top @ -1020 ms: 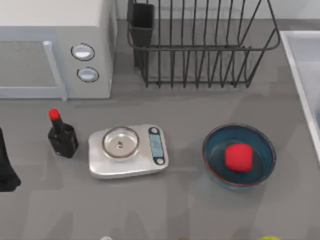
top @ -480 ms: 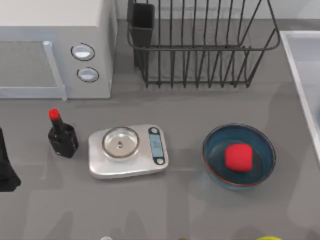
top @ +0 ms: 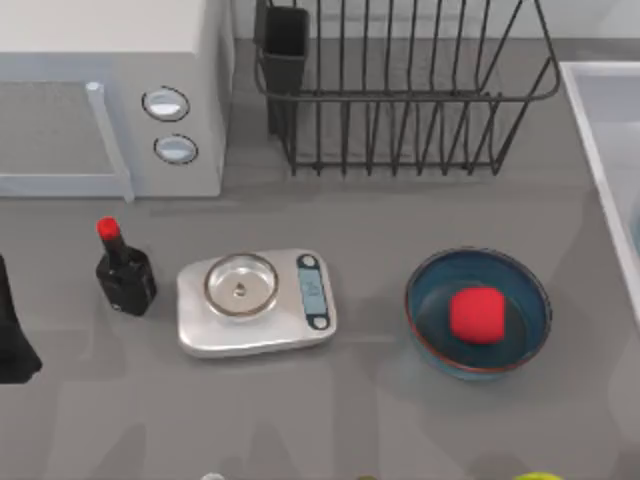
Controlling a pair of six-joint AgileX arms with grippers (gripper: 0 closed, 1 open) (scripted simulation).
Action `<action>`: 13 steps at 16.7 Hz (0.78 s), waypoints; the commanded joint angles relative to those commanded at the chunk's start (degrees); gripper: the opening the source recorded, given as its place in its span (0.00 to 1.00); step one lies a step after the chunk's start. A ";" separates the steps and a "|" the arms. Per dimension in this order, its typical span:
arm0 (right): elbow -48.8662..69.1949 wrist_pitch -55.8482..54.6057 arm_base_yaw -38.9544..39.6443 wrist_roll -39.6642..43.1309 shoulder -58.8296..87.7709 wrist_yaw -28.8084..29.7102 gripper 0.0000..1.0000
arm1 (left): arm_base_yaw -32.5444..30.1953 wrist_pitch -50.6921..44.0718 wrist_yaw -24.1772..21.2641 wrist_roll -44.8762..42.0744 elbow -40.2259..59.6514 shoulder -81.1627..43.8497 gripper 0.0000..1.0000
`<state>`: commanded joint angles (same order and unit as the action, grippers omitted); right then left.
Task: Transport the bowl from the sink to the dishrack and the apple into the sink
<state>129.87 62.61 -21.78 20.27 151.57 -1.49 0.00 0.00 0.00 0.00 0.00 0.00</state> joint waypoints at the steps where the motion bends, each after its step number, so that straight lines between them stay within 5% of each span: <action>1: -1.05 -2.41 0.03 -0.04 1.15 0.02 1.00 | 0.00 0.00 0.00 0.00 0.00 0.00 1.00; 8: -3.21 -6.44 0.09 -0.11 3.54 0.06 1.00 | 0.00 0.00 0.00 0.00 0.00 0.00 1.00; 13: -3.21 -6.44 0.09 -0.11 3.54 0.06 0.62 | 0.00 0.00 0.00 0.00 0.00 0.00 1.00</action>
<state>126.67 56.17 -21.69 20.16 155.11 -1.44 0.00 0.00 0.00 0.00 0.00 0.00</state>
